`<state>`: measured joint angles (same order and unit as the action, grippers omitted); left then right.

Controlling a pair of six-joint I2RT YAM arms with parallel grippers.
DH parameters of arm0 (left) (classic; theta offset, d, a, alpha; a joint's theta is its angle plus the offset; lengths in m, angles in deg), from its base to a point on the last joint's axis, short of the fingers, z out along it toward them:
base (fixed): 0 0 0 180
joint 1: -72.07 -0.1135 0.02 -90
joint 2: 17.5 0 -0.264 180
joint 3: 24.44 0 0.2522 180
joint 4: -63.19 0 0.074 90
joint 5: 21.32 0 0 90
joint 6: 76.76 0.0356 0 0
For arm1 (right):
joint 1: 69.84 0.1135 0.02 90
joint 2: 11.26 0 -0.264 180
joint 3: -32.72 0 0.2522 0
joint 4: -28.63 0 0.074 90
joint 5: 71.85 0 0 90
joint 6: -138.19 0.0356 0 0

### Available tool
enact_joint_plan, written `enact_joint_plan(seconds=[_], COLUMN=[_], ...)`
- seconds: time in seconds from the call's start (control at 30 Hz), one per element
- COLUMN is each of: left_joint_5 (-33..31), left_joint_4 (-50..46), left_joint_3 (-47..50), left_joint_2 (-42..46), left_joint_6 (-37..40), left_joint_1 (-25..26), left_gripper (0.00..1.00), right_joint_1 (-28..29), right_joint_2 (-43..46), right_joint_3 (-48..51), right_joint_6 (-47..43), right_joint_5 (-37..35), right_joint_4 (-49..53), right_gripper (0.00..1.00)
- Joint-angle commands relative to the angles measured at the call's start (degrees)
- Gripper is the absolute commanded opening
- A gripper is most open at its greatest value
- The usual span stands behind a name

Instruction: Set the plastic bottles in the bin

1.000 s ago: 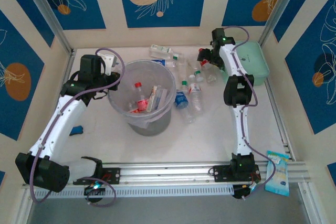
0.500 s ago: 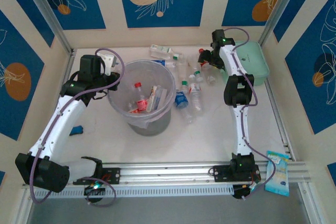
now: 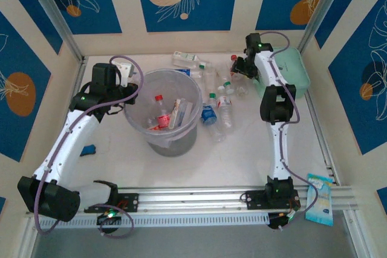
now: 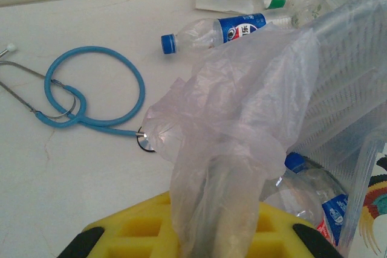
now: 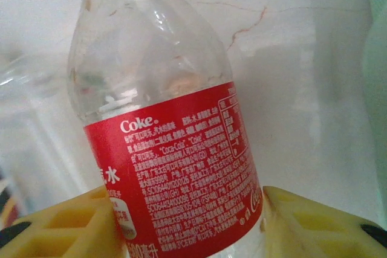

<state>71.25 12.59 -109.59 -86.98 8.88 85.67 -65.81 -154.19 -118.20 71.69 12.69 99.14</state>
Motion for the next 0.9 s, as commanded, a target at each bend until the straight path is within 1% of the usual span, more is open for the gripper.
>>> enact_joint_plan(seconds=[0.0,0.1,0.13,0.17,0.23,0.27,0.3,0.37,0.4,0.47,0.53,0.6,0.67,0.77,0.83,0.87], left_joint_5=[-1.08,-1.0,-0.83,-0.6,-0.12,-0.11,-0.23,-0.54,-0.63,-0.64,-0.68,-0.33,-0.11,-0.51,-1.04,-1.16], left_joint_4=[-0.16,-0.27,-0.25,-0.25,-0.16,-0.16,-0.03,0.03,-0.04,-0.07,0.15,0.54,0.54,0.57,0.73,0.92], left_joint_3=[0.82,0.79,0.82,0.81,0.79,0.78,0.81,0.89,0.82,0.76,0.92,1.15,1.0,1.11,1.2,1.33], left_joint_2=[0.35,0.2,0.13,0.15,0.04,0.18,0.25,0.31,0.25,0.21,0.31,0.31,0.18,0.23,0.38,0.4], left_joint_6=[2.6,2.7,2.73,2.62,2.38,2.27,2.27,2.26,2.25,2.25,1.95,1.55,1.38,1.22,1.12,0.87], left_joint_1=[-1.02,-1.12,-1.15,-1.15,-1.17,-1.19,-1.18,-1.21,-1.19,-1.25,-1.24,-1.33,-1.35,-1.32,-1.33,-1.3], left_gripper=[0.0,0.0,0.0,0.0,0.0,0.0,0.0,0.0,0.0,0.0,0.0,0.0,0.0,0.0,0.0,0.0], right_joint_1=[-0.43,-0.69,-0.78,-1.02,-1.46,-1.36,-0.99,0.41,1.46,4.24,7.59,12.43,17.22,25.19,29.45,31.22], right_joint_2=[10.86,16.11,17.76,20.02,25.42,28.9,32.34,37.81,40.08,43.0,44.86,46.79,48.65,51.03,52.89,54.08], right_joint_3=[2.24,3.08,3.57,5.34,10.97,14.92,18.93,23.82,24.98,25.51,25.11,25.95,28.2,32.19,37.15,40.98], right_joint_6=[1.44,1.95,2.14,2.96,7.07,10.28,13.71,18.35,19.54,19.63,18.18,16.19,14.2,11.26,13.33,15.61], right_joint_5=[3.06,4.06,6.14,10.2,22.01,28.25,32.68,36.96,37.69,37.95,37.71,35.9,32.32,23.85,19.45,18.28], right_joint_4=[-4.73,-5.99,-6.35,-7.87,-13.82,-18.73,-24.19,-31.63,-33.44,-34.06,-32.34,-30.69,-30.38,-30.23,-33.46,-37.31], right_gripper=[0.5,0.48,0.48,0.47,0.46,0.45,0.44,0.41,0.39,0.36,0.35,0.29,0.23,0.14,0.06,0.04])
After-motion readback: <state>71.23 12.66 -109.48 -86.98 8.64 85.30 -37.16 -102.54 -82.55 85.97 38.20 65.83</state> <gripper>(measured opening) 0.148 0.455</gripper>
